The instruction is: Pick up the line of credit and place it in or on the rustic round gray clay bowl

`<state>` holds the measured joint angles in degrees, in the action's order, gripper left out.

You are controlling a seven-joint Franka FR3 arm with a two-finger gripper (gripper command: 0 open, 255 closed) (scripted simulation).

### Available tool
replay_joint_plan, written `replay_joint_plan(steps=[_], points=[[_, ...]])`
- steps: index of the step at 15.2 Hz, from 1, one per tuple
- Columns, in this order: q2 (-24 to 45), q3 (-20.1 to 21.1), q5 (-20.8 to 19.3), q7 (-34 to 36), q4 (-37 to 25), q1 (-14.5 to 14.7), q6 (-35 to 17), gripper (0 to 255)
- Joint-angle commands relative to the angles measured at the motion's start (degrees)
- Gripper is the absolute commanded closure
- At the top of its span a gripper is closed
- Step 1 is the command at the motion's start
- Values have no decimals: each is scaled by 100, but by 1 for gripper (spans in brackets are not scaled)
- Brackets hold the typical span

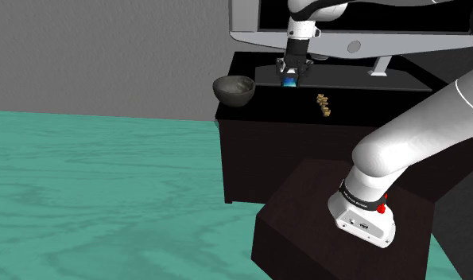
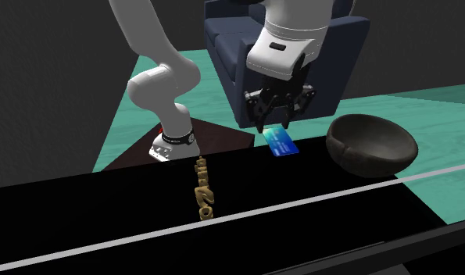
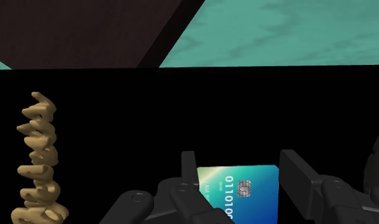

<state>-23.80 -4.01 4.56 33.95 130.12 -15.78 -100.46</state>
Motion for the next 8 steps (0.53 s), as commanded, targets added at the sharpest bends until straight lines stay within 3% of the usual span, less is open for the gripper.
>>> replay_joint_plan(steps=[1,8], points=[[-8,1,-3,16,-156,1,166,255],[-7,2,-7,63,-695,5,702,255]])
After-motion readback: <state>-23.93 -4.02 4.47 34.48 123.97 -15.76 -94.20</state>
